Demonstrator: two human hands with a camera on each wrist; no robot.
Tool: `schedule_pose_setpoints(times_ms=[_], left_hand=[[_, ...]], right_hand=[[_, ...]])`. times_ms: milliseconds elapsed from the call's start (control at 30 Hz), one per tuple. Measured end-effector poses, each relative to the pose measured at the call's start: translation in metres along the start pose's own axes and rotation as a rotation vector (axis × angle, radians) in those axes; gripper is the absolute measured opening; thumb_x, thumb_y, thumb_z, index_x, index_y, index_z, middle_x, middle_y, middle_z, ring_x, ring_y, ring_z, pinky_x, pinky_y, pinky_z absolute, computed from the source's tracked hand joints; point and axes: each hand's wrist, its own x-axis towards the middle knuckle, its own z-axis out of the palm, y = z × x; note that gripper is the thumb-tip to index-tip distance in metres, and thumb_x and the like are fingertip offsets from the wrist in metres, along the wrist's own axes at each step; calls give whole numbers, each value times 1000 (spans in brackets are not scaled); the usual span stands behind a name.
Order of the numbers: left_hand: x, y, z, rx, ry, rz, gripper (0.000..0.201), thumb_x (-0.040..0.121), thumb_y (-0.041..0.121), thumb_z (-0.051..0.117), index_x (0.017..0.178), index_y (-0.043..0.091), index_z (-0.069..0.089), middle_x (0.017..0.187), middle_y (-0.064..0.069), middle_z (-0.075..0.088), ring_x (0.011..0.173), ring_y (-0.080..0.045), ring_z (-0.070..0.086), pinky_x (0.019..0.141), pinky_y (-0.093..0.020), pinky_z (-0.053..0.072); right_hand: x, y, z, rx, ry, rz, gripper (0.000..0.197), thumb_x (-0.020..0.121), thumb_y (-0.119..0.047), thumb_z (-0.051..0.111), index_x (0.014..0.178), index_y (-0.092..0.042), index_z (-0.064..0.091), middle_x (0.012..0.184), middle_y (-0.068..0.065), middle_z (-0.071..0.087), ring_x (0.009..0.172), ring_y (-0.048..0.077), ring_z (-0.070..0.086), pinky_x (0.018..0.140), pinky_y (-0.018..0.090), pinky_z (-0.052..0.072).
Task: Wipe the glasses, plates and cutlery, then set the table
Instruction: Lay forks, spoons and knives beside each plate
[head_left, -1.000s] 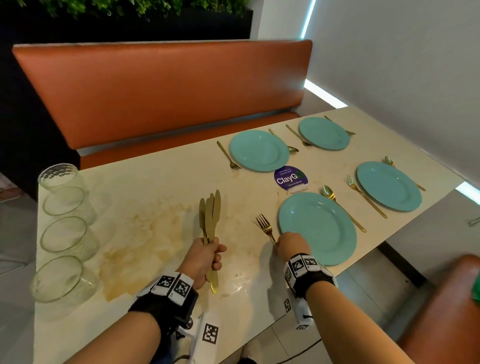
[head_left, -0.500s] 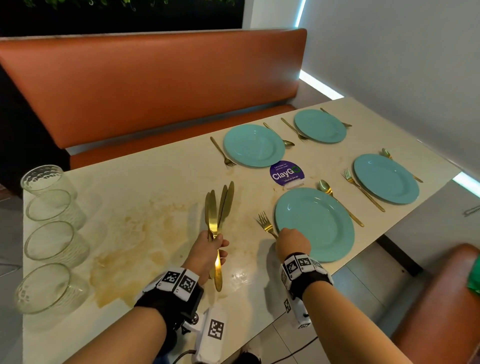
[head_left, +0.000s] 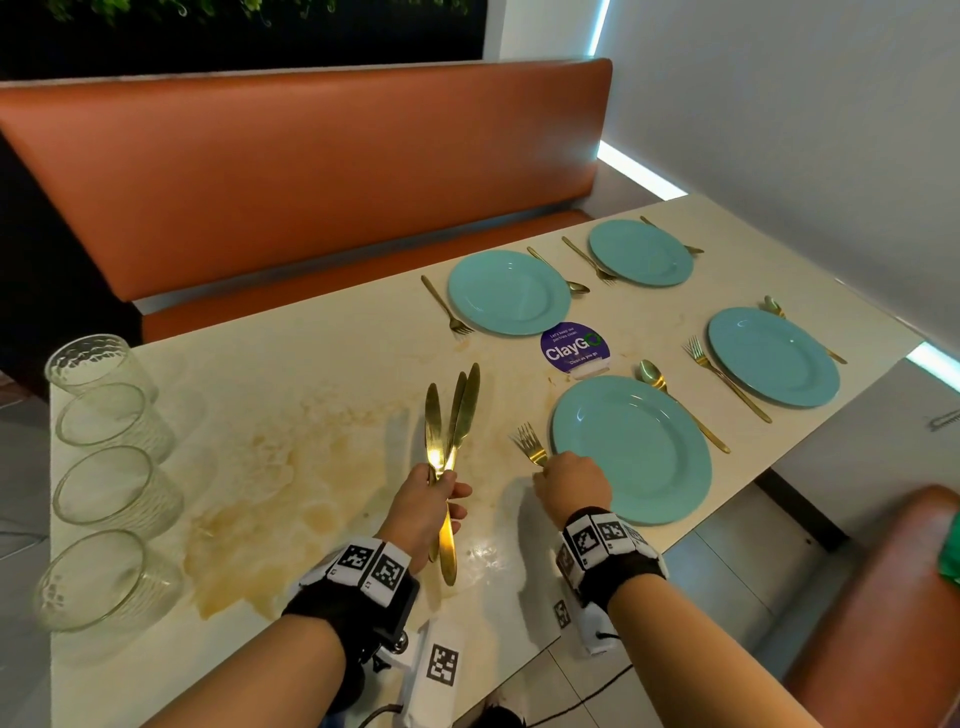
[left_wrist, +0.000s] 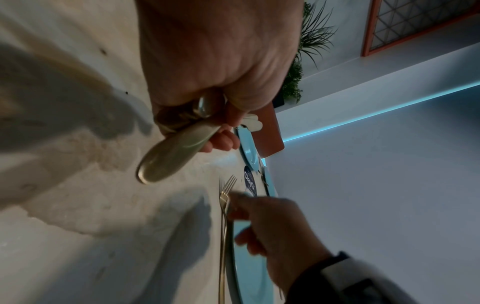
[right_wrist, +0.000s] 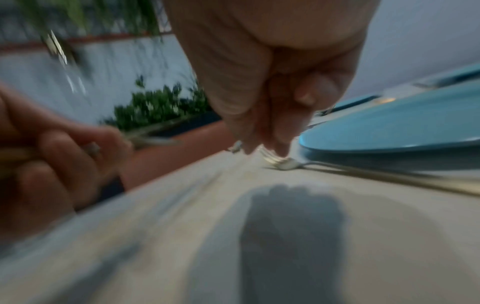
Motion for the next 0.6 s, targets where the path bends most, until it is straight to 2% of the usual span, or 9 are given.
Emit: schedule_pose_setpoints(times_ms=[67, 100, 167, 200, 333, 433, 500, 600], left_hand=[[-1, -1, 1, 5, -19, 7, 11, 101, 17, 40, 101, 13, 50, 85, -5, 60, 61, -15, 47, 57, -27, 43], [-3, -2, 2, 19, -28, 13, 11, 101, 17, 39, 101, 13, 50, 85, -6, 59, 61, -15, 47, 56, -27, 42], [-6, -3, 5, 53, -41, 25, 14, 102, 15, 36, 102, 15, 50, 85, -6, 58, 60, -15, 46, 55, -27, 42], [-8, -4, 7, 57, -48, 30, 15, 102, 14, 34, 102, 15, 49, 85, -7, 58, 59, -15, 46, 54, -27, 42], [-14, -9, 7, 70, -77, 47, 14, 102, 12, 35, 106, 12, 48, 83, -9, 61, 57, -16, 47, 56, -27, 45], [-18, -14, 6, 84, -75, 48, 14, 102, 12, 36, 109, 9, 47, 85, -9, 61, 59, -17, 50, 56, -26, 48], [-18, -19, 5, 40, -59, 14, 12, 102, 12, 37, 108, 7, 46, 86, -12, 60, 59, -19, 52, 56, -28, 48], [-18, -23, 2, 5, 6, -18, 11, 102, 11, 37, 106, 5, 44, 87, -12, 58, 65, -22, 56, 62, -33, 49]], right_hand=[[-5, -14, 1, 260, -78, -97, 38, 91, -42, 52, 94, -8, 70, 89, 9, 70, 76, 19, 65, 74, 29, 55], [-11, -23, 1, 396, -139, -136, 39, 89, -45, 54, 90, -9, 70, 85, 7, 70, 66, 15, 63, 65, 24, 53], [-21, -37, 2, 597, -210, -163, 32, 85, -46, 60, 79, -16, 70, 72, -2, 68, 52, 7, 57, 48, 14, 43], [-24, -41, 3, 652, -213, -166, 27, 84, -44, 62, 73, -20, 68, 66, -7, 66, 49, 4, 55, 44, 12, 39], [-29, -44, 11, 762, -178, -100, 16, 82, -30, 67, 73, -18, 69, 57, -9, 59, 41, -2, 52, 40, 8, 35], [-33, -42, 14, 851, -190, -26, 17, 80, -23, 69, 64, -19, 65, 63, -2, 64, 50, 5, 54, 43, 15, 37], [-36, -39, 15, 909, -191, 31, 13, 81, -19, 66, 69, -16, 66, 74, 2, 68, 53, 11, 56, 46, 19, 41], [-32, -27, 11, 881, -117, 91, 14, 85, -20, 62, 75, -12, 67, 76, 3, 68, 54, 13, 58, 50, 23, 47]])
